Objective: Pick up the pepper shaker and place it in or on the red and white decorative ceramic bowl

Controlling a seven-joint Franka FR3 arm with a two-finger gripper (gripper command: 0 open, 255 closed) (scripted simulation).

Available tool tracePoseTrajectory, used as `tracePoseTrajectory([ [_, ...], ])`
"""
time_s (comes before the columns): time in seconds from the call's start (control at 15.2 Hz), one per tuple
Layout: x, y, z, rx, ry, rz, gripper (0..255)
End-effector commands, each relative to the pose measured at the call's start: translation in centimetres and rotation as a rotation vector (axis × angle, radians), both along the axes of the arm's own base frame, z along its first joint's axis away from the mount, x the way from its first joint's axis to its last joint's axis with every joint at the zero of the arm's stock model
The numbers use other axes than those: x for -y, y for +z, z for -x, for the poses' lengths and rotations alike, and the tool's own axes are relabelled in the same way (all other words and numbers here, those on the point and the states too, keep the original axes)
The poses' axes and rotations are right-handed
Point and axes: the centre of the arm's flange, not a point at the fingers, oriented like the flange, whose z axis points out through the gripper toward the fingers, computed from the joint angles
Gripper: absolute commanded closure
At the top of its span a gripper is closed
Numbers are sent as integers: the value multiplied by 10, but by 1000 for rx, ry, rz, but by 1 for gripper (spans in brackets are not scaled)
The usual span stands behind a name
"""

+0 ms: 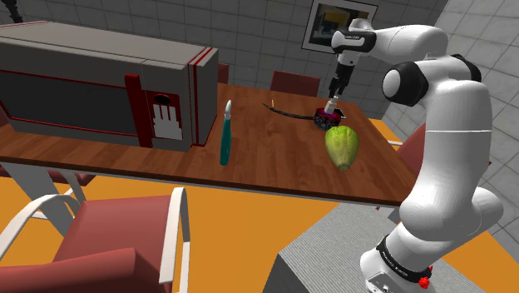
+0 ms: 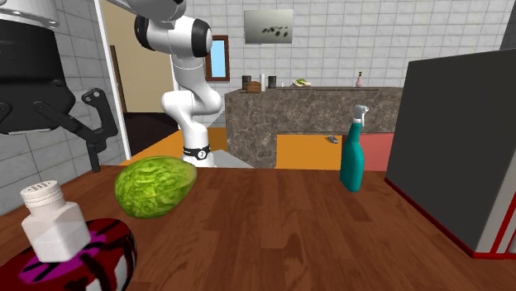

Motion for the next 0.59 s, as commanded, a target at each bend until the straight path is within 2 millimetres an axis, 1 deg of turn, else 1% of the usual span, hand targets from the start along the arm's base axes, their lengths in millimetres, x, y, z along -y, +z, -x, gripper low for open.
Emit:
tracePoseTrajectory([
  [0.0,-1,23,-2,-1,0,0,0],
  [0.07,-1,34,-2,-1,0,0,0],
  [0.53,-1,34,-2,-1,0,0,0],
])
